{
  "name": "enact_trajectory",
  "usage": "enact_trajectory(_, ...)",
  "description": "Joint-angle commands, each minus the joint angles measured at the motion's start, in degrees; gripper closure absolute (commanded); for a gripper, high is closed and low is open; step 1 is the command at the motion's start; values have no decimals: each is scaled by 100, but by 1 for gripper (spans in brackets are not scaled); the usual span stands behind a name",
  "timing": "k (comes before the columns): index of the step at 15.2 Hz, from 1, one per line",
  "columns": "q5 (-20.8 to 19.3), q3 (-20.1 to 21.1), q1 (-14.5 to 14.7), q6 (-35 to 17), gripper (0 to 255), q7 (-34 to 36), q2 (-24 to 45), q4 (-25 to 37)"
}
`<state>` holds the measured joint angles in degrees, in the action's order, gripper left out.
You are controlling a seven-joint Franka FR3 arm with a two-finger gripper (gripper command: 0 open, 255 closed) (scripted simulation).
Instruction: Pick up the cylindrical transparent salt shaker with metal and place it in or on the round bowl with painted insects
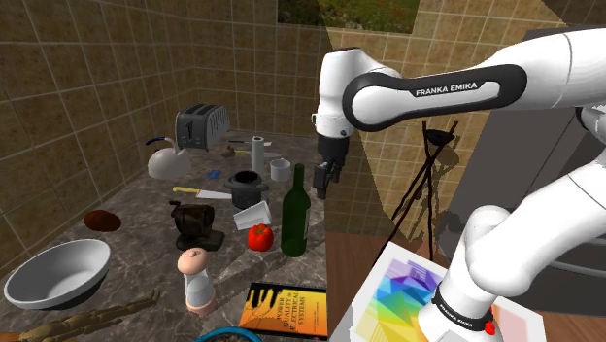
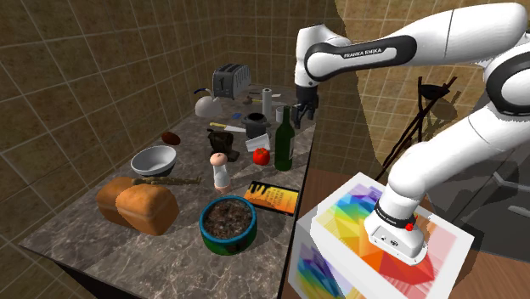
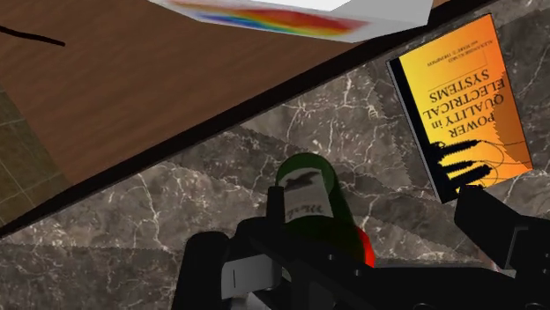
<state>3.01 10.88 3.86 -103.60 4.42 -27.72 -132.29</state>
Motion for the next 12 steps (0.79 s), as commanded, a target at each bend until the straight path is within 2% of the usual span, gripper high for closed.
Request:
enact_trajectory(1,104,141,70,-219,0,146,346,158)
enact_trajectory(12,275,792,403,-1105,0,867,2230,1343)
